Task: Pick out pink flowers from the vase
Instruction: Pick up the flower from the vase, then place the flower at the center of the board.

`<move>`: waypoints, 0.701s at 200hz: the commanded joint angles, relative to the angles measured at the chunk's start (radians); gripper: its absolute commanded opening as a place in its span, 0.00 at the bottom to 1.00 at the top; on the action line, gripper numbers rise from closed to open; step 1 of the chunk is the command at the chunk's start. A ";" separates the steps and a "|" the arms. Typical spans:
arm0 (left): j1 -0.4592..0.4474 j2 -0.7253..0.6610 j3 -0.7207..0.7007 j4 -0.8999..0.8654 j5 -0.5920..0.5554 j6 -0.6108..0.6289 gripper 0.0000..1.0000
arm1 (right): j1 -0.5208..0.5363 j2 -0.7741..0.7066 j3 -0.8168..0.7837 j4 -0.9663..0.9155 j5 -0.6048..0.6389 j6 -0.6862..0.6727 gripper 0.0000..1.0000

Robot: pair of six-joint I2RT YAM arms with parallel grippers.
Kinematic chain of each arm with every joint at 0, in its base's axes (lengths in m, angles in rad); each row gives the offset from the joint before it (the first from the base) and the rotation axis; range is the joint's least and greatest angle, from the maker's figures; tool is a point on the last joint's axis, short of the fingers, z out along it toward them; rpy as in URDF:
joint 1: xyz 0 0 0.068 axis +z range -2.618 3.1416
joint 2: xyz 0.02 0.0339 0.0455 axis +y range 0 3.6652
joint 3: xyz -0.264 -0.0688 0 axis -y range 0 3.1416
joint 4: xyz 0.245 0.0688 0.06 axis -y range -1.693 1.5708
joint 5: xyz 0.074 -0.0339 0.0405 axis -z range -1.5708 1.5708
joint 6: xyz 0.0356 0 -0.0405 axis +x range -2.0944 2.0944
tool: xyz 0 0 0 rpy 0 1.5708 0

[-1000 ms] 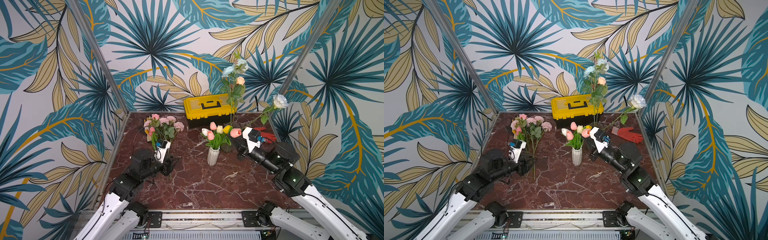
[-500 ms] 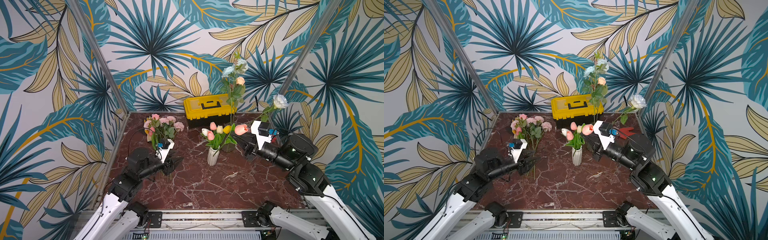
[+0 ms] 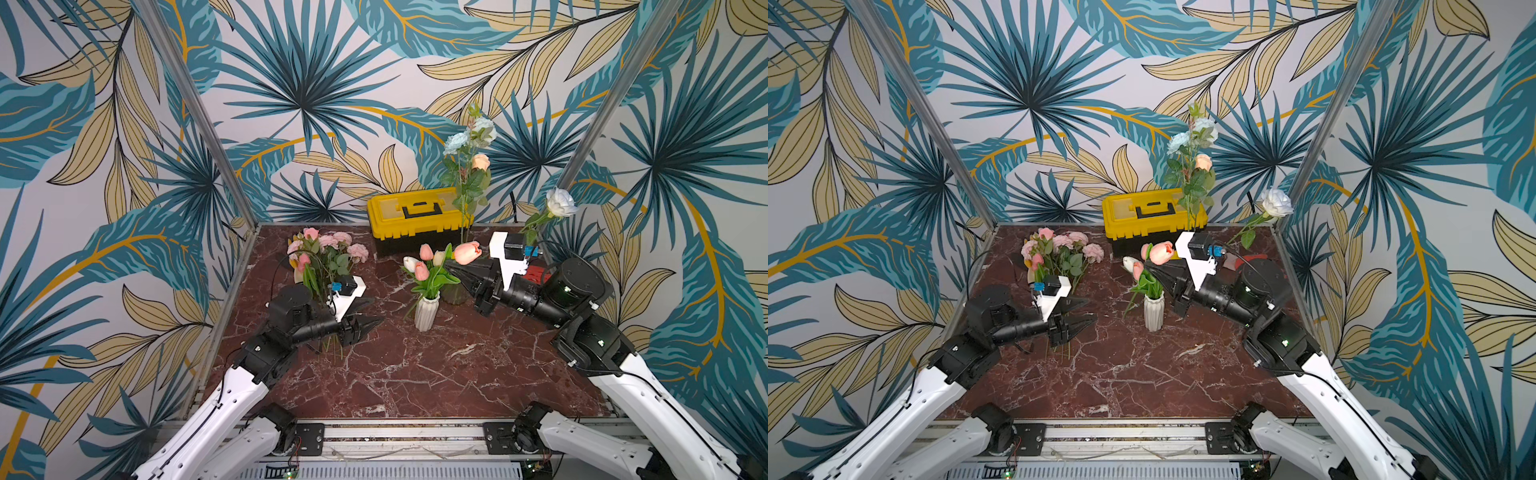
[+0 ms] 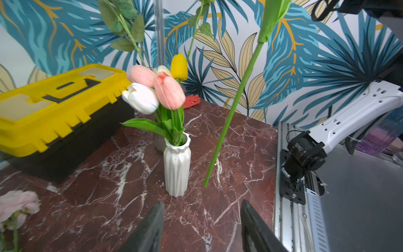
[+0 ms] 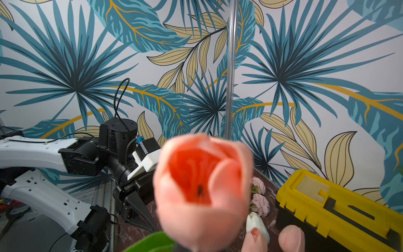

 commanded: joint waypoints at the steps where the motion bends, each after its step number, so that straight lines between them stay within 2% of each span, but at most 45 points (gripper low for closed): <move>1: -0.028 0.047 0.073 0.049 0.085 0.044 0.57 | -0.001 0.019 -0.050 0.148 -0.046 0.095 0.00; 55: -0.050 0.125 0.120 0.049 0.080 0.082 0.56 | 0.013 0.066 -0.066 0.241 -0.087 0.165 0.00; 86: -0.050 0.131 0.133 0.049 0.064 0.091 0.52 | 0.016 0.080 -0.075 0.267 -0.106 0.185 0.00; 140: -0.050 0.138 0.134 0.049 0.104 0.100 0.33 | 0.024 0.101 -0.087 0.283 -0.122 0.206 0.00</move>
